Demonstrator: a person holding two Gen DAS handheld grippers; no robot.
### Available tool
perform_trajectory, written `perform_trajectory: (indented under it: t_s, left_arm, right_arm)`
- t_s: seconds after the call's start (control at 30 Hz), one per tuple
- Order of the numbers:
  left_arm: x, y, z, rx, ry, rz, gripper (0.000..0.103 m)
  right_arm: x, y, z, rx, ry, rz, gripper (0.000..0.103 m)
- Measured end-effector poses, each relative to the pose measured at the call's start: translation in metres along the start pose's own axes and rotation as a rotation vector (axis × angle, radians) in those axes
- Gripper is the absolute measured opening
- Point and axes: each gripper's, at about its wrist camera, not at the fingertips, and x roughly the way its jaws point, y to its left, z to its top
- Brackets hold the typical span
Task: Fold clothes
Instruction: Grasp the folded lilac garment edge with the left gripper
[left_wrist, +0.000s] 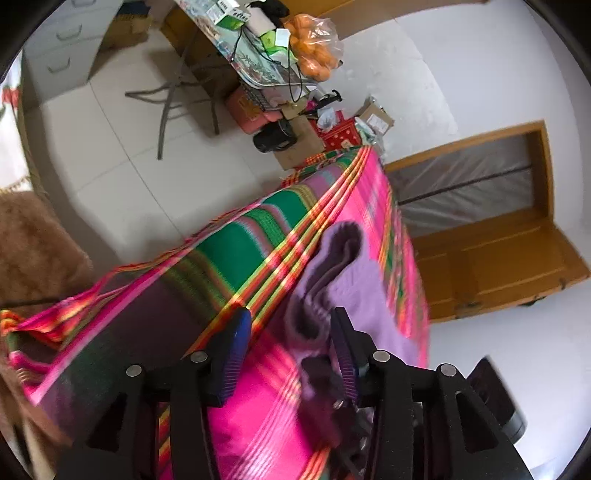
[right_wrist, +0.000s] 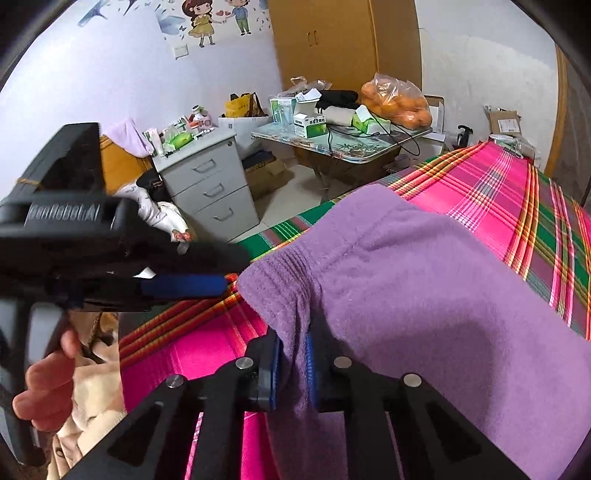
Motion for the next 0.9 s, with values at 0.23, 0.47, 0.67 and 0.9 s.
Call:
perform_trajectory:
  t_s: [0.23, 0.47, 0.67, 0.9]
  left_arm:
    - [0.018, -0.009, 0.015, -0.011, 0.06, -0.027, 0.046]
    - [0.031, -0.026, 0.014, 0.062, 0.177, 0.015, 0.046]
    - [0.028, -0.028, 0.02, 0.024, 0.203, -0.03, 0.046]
    - [0.025, -0.024, 0.019, -0.011, 0.209, -0.052, 0.046]
  right_arm:
    - [0.0, -0.004, 0.0, 0.019, -0.005, 0.018, 0.01]
    - [0.002, -0.001, -0.001, 0.009, 0.003, 0.029, 0.02]
    - [0.005, 0.011, 0.0, -0.048, 0.009, 0.001, 0.039]
    - [0.01, 0.019, 0.002, -0.084, 0.014, -0.08, 0.04]
